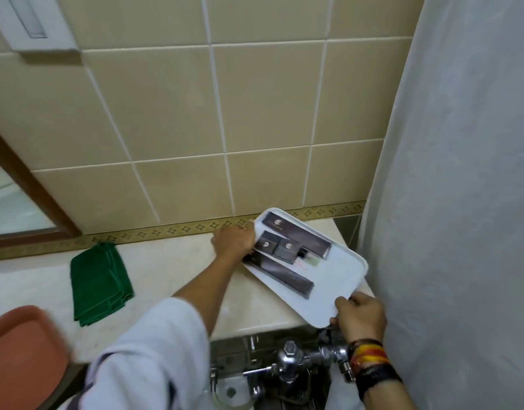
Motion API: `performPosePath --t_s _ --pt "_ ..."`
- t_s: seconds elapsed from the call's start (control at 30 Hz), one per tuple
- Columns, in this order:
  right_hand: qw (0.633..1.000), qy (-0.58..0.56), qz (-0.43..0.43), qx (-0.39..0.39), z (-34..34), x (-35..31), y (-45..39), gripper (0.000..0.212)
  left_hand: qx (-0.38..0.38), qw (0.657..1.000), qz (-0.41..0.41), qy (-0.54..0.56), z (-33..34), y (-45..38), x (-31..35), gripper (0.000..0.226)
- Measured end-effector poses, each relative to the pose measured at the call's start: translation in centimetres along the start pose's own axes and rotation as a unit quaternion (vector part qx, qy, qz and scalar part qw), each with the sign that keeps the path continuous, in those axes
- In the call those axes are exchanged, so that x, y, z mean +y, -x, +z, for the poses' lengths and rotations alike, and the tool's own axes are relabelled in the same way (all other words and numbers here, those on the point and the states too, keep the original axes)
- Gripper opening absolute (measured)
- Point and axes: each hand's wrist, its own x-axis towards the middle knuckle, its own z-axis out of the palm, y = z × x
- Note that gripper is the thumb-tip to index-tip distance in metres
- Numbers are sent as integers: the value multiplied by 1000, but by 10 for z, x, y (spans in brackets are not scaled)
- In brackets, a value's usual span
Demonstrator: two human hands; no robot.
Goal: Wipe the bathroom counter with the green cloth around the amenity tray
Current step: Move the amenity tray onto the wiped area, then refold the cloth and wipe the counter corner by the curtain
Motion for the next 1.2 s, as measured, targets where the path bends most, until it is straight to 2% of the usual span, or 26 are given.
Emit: performPosePath --t_s 0.1,0.2,0.37,0.53,0.6,0.7,0.73,0.8,0.9,0.97,1.0,1.07,1.13,1.2 --pt "997 57 -38 -39 32 -19 -2 11 60 996 -52 37 -33 17 -68 70" --pt "991 90 -75 -63 81 -37 -3 17 51 993 -103 19 -56 35 -128 74" --pt "970 180 -124 -107 144 -47 -8 20 56 989 -132 37 -56 55 -186 77" --pt "967 209 -121 -76 159 -35 -8 28 17 983 -122 140 -65 64 -211 64" --pt "964 219 -143 -39 161 -36 0 34 57 976 -97 189 -79 59 -231 52" --pt "945 221 -241 6 178 -47 36 37 129 961 -104 222 -103 41 -271 31" --pt "938 205 -278 -18 195 -51 55 33 145 956 -120 226 -110 30 -287 26" --pt "917 181 -337 -116 234 -58 96 27 161 950 -156 218 -119 7 -311 27" --pt "851 205 -391 -285 313 -63 159 33 150 948 -208 189 -123 -31 -339 39" --pt "809 261 -392 -351 360 -59 189 43 138 954 -214 161 -119 -51 -349 42" --pt "793 309 -388 -354 379 -53 200 47 139 958 -206 147 -116 -60 -353 43" --pt "775 390 -391 -307 403 -41 212 46 143 963 -186 130 -109 -73 -359 42" --pt "795 391 -381 -264 418 -37 216 39 151 961 -181 146 -104 -81 -362 39" --pt "819 369 -351 -265 428 -43 213 38 162 952 -183 187 -104 -80 -362 37"
